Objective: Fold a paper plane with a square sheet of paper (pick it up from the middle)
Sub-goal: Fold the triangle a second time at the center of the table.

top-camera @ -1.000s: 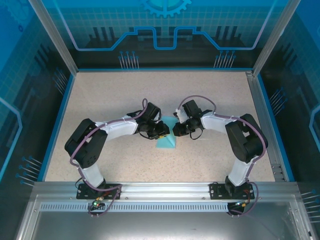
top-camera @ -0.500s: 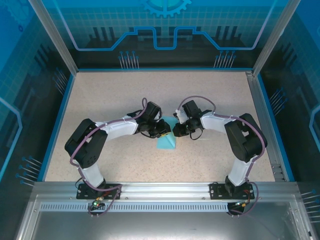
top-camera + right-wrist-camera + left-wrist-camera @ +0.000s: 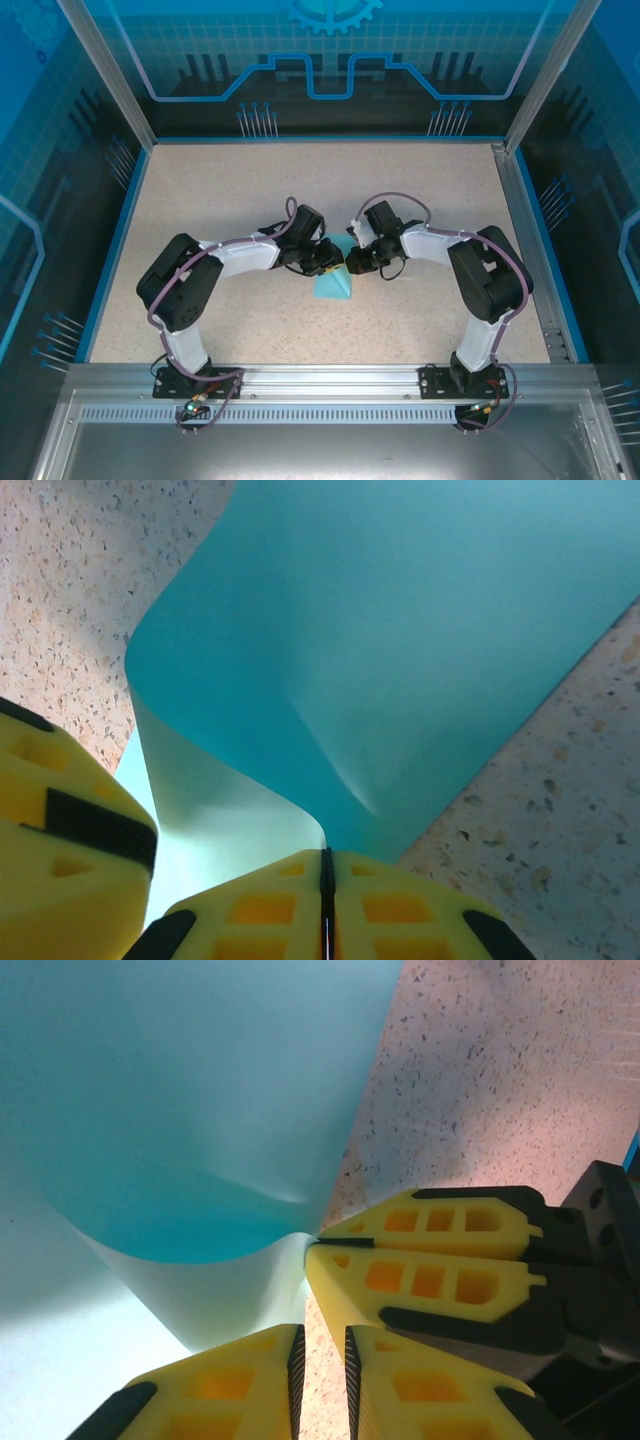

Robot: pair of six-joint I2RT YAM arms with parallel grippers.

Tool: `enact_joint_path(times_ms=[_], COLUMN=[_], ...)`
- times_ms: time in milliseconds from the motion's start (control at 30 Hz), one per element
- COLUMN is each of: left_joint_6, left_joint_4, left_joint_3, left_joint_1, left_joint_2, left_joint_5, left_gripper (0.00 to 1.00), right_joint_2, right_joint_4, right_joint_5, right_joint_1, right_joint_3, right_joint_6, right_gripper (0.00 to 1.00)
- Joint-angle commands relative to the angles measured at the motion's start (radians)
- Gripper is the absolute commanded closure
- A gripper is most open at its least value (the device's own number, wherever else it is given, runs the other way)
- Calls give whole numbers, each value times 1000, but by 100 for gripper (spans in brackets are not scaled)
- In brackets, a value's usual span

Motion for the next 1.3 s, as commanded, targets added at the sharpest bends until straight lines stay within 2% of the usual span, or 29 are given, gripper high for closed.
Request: enact_joint_path(times_ms=[0, 233, 400, 567, 1267], left_joint_6=[-12, -23, -21, -26, -35], left_joint_4=[19, 54, 57, 65, 84], left_joint_3=[-20, -40, -45, -42, -50], left_joint_1=[-8, -7, -8, -8, -11], left_joint_2=[15, 11, 15, 15, 35], left_joint_5=[15, 23, 30, 40, 46], left_gripper=[79, 80, 88, 100, 100], right_joint_2=[19, 22, 23, 26, 22], right_joint_4=[-6, -5, -4, -2, 1], right_joint_5=[-20, -18, -19, -22, -38], right_joint_1=[-24, -29, -29, -29, -29], right_joint_3=[19, 19, 18, 19, 16], right_joint_6=[-12, -12, -13, -11, -14], right_gripper=[90, 91, 91, 91, 90])
